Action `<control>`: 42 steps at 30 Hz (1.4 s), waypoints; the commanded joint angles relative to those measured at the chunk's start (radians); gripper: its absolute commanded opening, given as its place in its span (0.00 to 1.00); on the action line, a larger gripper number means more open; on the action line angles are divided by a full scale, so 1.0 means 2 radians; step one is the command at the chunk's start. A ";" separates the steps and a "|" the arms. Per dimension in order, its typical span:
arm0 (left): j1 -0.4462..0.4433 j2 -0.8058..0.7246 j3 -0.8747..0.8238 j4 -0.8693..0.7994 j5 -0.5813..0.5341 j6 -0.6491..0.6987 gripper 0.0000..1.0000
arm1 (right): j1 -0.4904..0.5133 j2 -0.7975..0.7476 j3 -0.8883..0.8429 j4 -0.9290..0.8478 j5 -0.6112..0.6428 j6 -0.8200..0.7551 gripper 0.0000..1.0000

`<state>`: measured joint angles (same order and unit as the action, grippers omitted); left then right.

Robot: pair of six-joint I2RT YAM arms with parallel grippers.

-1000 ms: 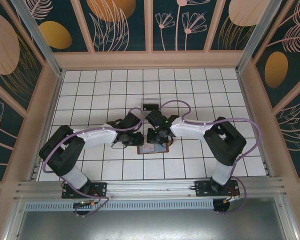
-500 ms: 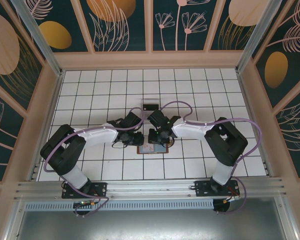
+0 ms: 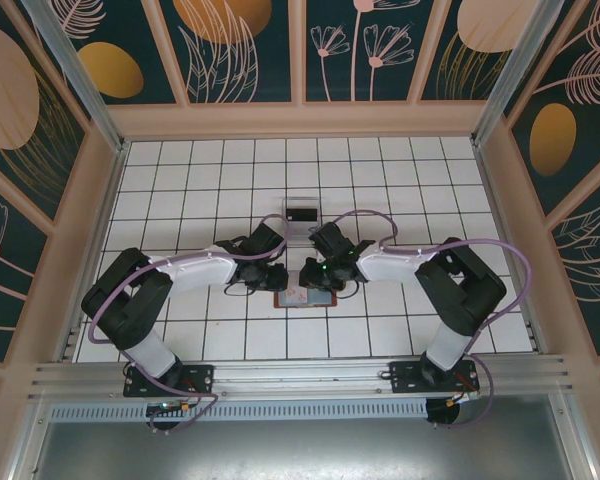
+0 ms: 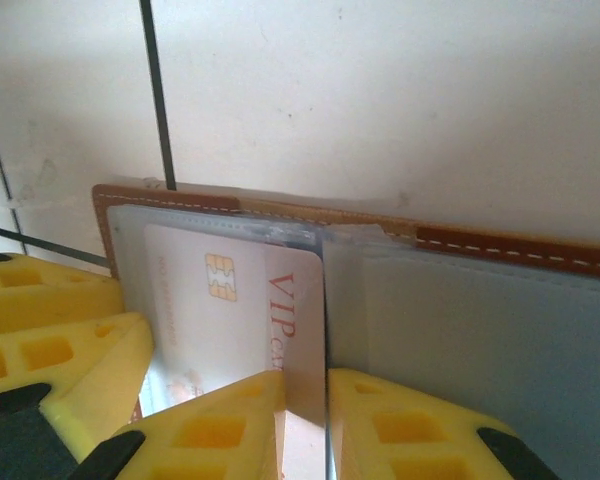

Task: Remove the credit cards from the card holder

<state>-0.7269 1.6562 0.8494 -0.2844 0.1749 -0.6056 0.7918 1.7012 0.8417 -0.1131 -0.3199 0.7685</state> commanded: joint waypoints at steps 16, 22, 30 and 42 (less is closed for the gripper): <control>-0.001 0.045 -0.015 -0.044 -0.031 0.011 0.24 | -0.037 -0.010 -0.111 0.201 -0.139 0.027 0.18; -0.001 0.045 -0.017 -0.044 -0.033 0.007 0.24 | -0.043 -0.010 -0.123 0.229 -0.150 0.032 0.12; -0.001 0.045 -0.018 -0.046 -0.037 0.006 0.24 | -0.047 -0.013 -0.132 0.234 -0.150 0.031 0.06; -0.001 0.044 -0.020 -0.050 -0.040 0.008 0.24 | -0.060 -0.044 -0.154 0.225 -0.141 0.025 0.02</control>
<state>-0.7269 1.6730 0.8623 -0.2886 0.1738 -0.6025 0.6811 1.6440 0.5575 0.3634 -0.5953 0.8261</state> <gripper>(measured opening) 0.239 0.054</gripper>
